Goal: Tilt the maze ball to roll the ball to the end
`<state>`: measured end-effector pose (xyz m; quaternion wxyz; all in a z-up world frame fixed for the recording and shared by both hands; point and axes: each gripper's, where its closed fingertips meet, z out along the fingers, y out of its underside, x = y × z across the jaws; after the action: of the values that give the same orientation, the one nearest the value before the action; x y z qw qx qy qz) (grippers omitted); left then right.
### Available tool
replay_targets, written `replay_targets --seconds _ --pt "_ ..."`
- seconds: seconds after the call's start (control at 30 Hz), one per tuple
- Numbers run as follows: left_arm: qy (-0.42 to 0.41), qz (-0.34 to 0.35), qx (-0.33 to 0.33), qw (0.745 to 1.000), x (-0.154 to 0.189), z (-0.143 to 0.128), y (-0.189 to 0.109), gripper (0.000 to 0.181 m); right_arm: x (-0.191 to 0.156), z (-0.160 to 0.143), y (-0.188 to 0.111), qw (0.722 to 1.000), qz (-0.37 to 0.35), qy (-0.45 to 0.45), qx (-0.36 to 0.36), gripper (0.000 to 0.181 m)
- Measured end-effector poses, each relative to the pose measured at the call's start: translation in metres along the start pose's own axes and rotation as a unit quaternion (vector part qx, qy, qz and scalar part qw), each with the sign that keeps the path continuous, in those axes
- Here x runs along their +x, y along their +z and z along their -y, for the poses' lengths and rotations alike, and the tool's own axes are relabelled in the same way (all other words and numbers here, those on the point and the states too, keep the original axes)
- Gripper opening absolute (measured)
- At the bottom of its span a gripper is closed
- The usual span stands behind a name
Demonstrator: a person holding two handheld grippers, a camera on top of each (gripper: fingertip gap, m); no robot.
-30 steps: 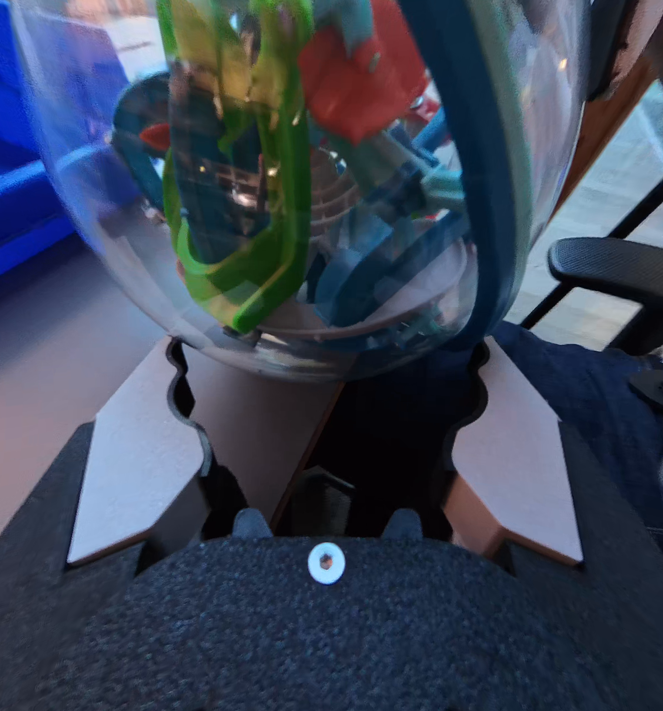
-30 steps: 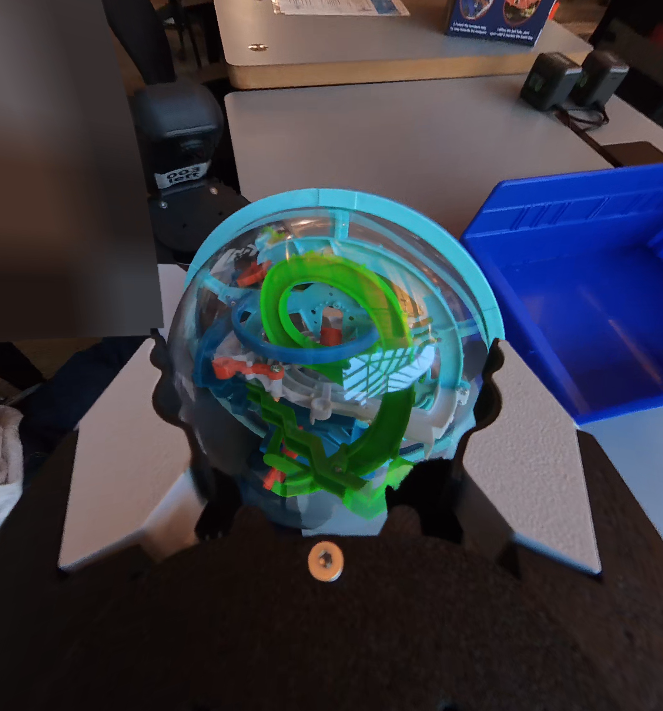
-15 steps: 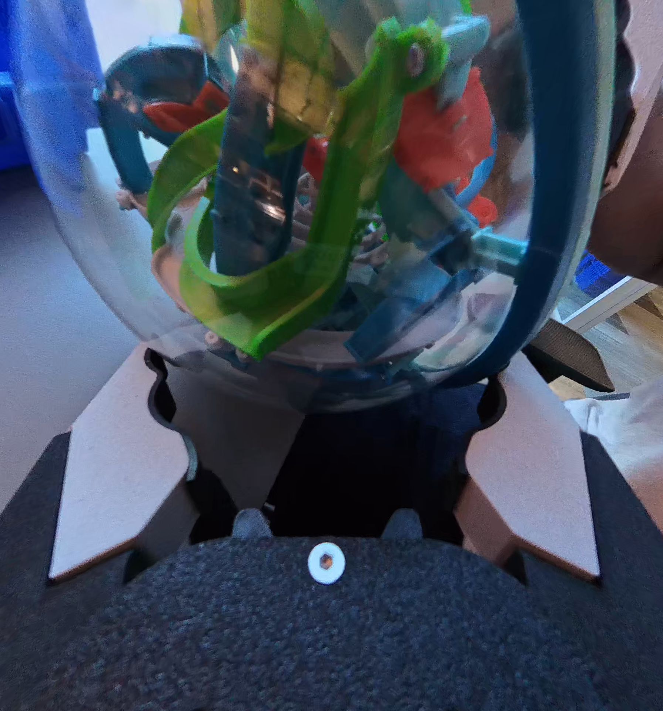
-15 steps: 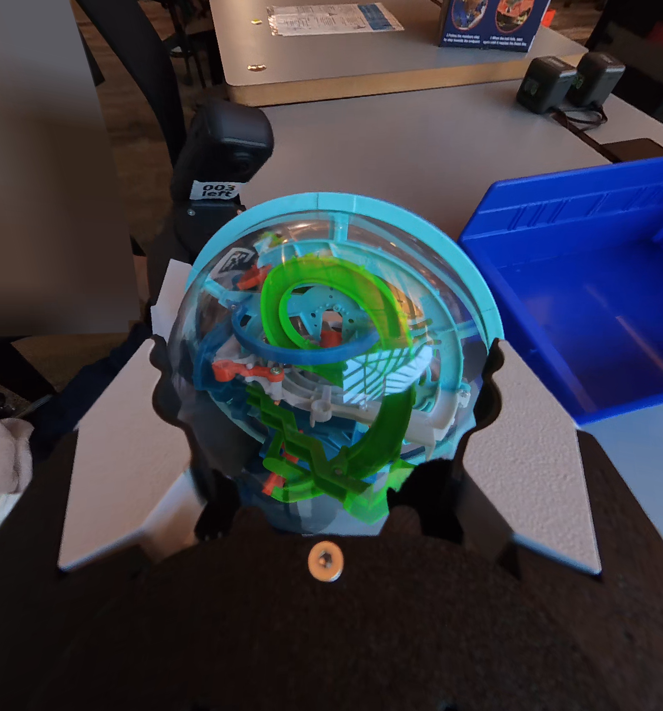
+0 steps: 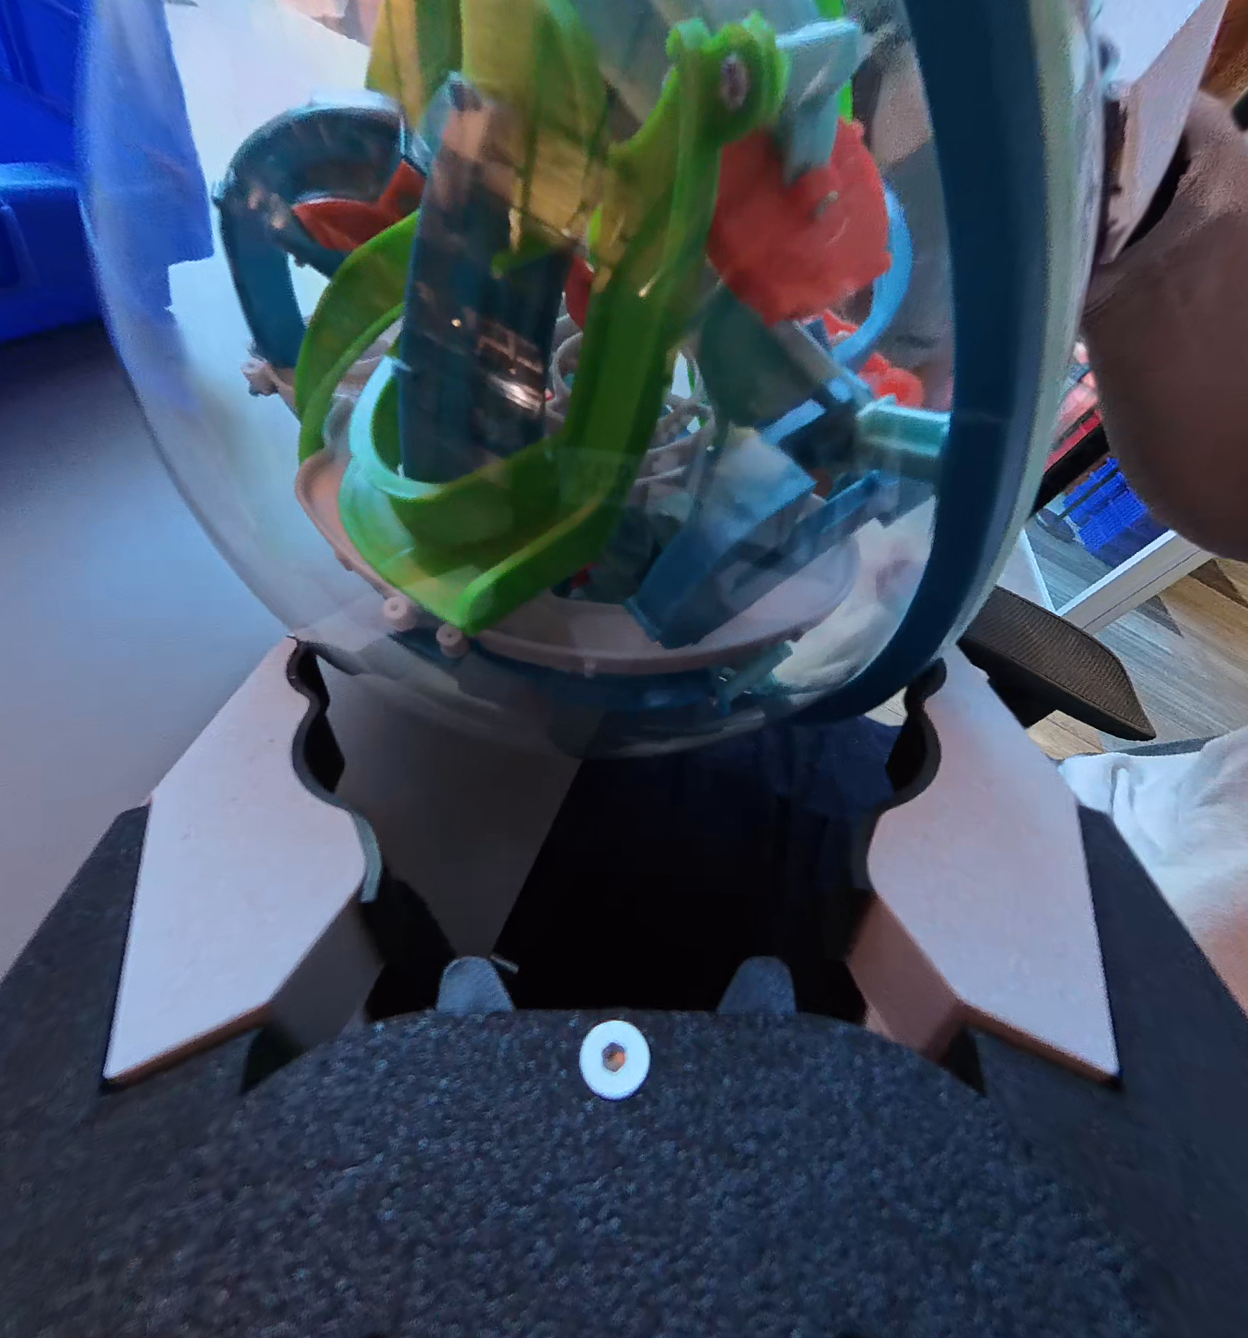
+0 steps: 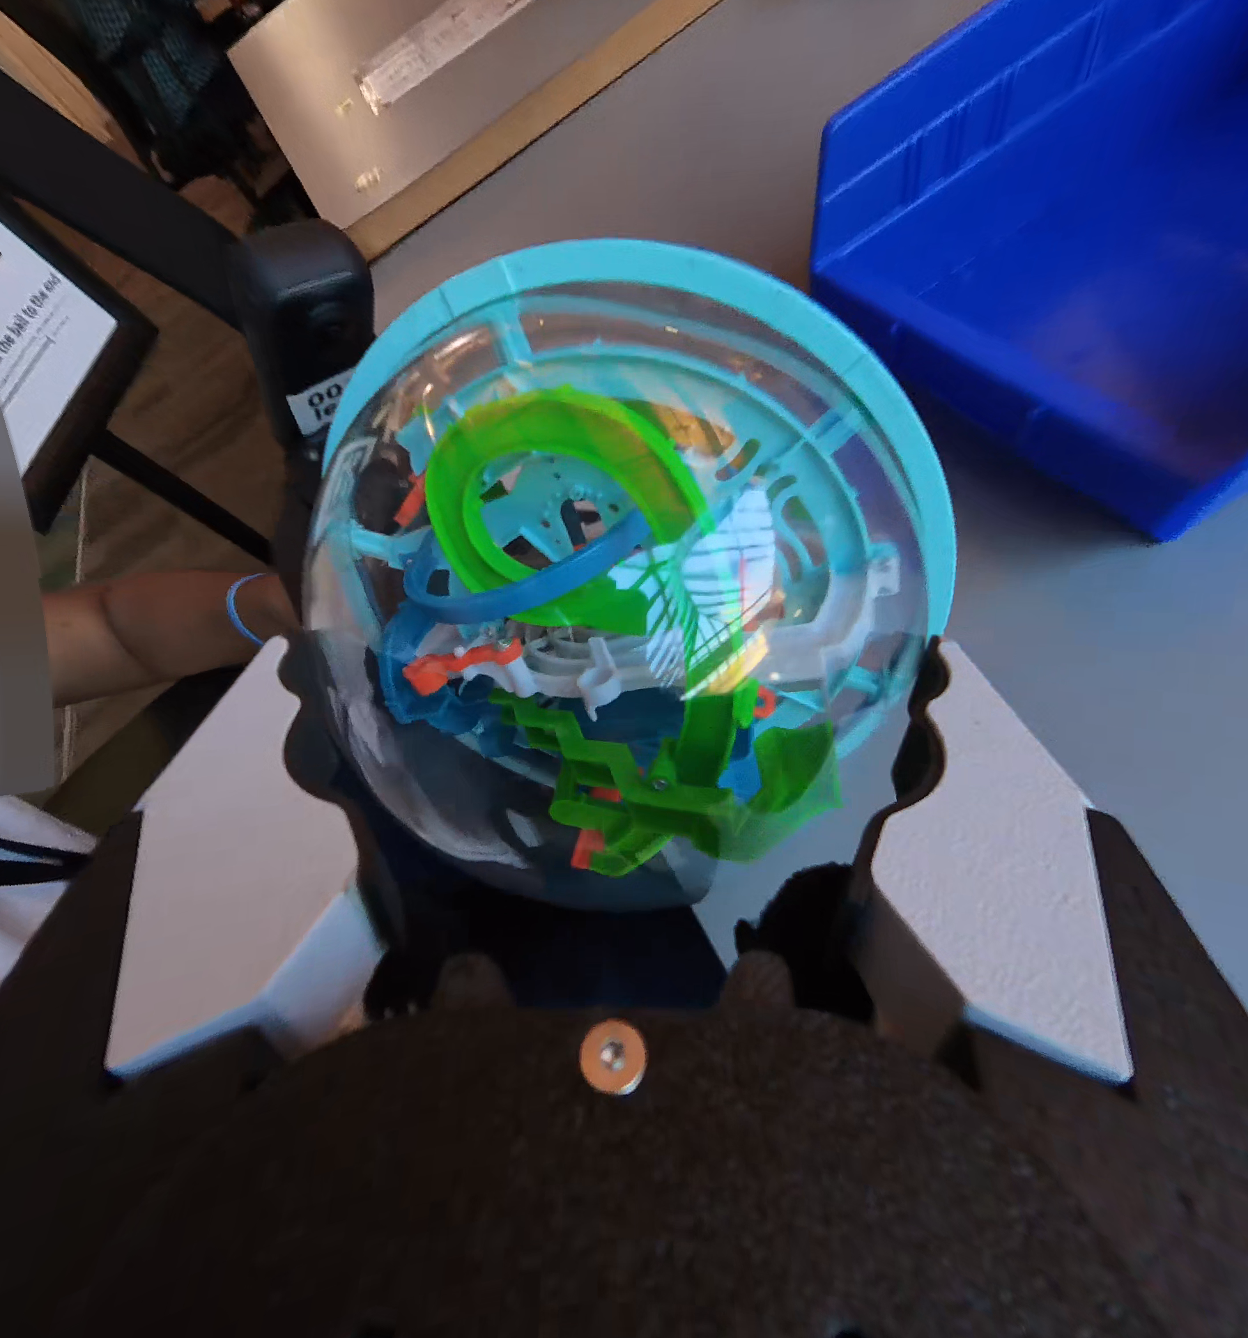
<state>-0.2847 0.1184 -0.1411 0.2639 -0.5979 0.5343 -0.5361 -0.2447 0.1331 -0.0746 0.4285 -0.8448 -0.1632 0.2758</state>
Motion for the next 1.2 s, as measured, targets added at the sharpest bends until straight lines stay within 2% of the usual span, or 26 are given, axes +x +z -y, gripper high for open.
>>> replay_targets --seconds 0.07,0.13,0.2,0.3,0.37,0.47,0.53,0.6,0.7,1.2 --pt "0.006 -0.017 -0.006 1.000 0.002 -0.001 -0.003 0.157 0.001 0.002 0.001 1.000 0.005 0.001 0.016 0.154" --pt "0.012 -0.051 -0.006 0.999 0.005 0.000 -0.014 0.154 0.002 0.002 0.000 1.000 0.012 0.005 0.018 0.154" --pt "0.026 -0.082 -0.012 0.996 0.004 0.003 -0.031 0.147 0.003 0.002 0.000 1.000 0.017 0.006 0.018 0.154" --pt "0.054 -0.112 -0.052 0.991 -0.001 0.006 -0.051 0.126 0.003 0.002 0.001 1.000 0.020 0.006 0.009 0.154" --pt "0.076 -0.084 -0.114 0.987 -0.019 0.001 -0.050 0.127 0.003 0.002 0.001 1.000 0.020 0.006 0.008 0.154" --pt "0.096 -0.093 -0.182 0.974 -0.027 -0.008 -0.040 0.131 0.002 0.002 0.001 1.000 0.019 0.005 0.012 0.154" --pt "0.107 -0.095 -0.222 0.965 -0.033 -0.016 -0.030 0.140 0.002 0.003 0.001 1.000 0.019 0.005 0.016 0.154" --pt "0.121 -0.107 -0.244 0.956 -0.034 -0.024 -0.021 0.136 0.002 0.003 0.003 1.000 0.022 0.004 0.022 0.154" --pt "0.130 -0.136 -0.241 0.952 -0.028 -0.028 -0.010 0.131 0.001 0.006 0.005 0.999 0.027 -0.001 0.034 0.154" --pt "0.146 -0.106 -0.222 0.958 -0.037 -0.024 -0.011 0.129 0.003 0.009 0.011 0.999 0.037 -0.033 0.012 0.154"
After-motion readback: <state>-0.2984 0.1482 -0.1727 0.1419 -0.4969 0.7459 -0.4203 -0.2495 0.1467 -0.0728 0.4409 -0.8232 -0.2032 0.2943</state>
